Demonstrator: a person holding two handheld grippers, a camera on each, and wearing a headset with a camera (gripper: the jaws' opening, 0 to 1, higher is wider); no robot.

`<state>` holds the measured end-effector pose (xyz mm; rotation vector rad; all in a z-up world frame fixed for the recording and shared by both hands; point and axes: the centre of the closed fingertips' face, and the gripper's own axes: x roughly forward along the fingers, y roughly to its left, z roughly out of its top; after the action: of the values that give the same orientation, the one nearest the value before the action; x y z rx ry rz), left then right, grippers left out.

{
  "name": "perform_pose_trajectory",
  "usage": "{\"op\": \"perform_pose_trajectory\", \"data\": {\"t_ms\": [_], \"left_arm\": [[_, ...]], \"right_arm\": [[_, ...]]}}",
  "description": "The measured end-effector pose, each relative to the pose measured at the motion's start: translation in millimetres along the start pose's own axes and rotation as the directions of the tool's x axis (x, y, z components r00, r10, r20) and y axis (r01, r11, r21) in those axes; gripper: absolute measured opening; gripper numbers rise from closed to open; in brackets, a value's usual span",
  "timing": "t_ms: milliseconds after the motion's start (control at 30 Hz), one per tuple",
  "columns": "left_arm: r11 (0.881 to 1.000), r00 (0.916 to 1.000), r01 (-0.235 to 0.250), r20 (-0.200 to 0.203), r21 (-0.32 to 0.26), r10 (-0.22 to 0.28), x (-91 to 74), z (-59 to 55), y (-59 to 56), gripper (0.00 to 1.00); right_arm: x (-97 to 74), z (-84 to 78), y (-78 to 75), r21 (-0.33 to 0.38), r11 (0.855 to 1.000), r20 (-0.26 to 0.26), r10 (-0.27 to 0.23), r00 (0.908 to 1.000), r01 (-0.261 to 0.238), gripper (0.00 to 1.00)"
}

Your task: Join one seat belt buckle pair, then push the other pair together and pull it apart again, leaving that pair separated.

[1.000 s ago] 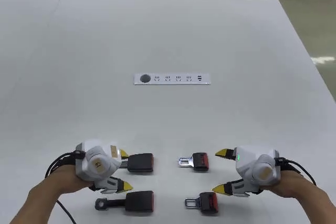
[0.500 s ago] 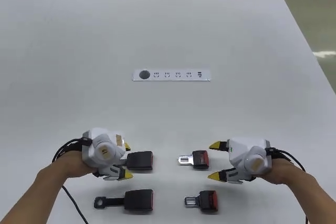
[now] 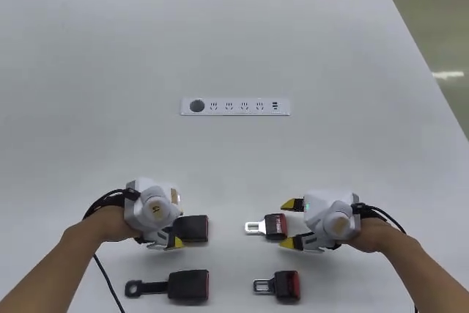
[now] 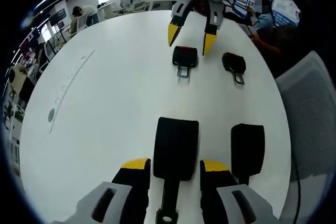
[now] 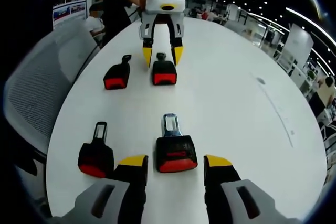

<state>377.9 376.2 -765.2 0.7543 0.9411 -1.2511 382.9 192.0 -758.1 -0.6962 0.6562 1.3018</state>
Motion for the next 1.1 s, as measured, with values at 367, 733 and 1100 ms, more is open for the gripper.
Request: {"op": "perform_pose_trajectory", "data": {"t_ms": [367, 733, 1100], "left_arm": [[0.999, 0.999, 0.031, -0.031, 0.016, -0.031, 7.8, -6.5, -2.2, 0.34], [0.998, 0.999, 0.039, -0.023, 0.046, -0.038, 8.8, -5.4, -3.8, 0.33], [0.999, 0.9991, 0.035, -0.026, 0.038, -0.034, 9.9, -7.8, -2.1, 0.32]], "right_arm": [[10.2, -6.9, 2.5, 0.016, 0.999, -0.023, 0.042, 0.9988, -0.042, 0.37], [13.2, -11.0, 1.3, 0.011, 0.999, -0.027, 0.048, 0.9985, -0.048, 0.31], [11.2, -8.8, 2.5, 0.006, 0.998, -0.037, 0.057, 0.9977, -0.057, 0.3]]}}
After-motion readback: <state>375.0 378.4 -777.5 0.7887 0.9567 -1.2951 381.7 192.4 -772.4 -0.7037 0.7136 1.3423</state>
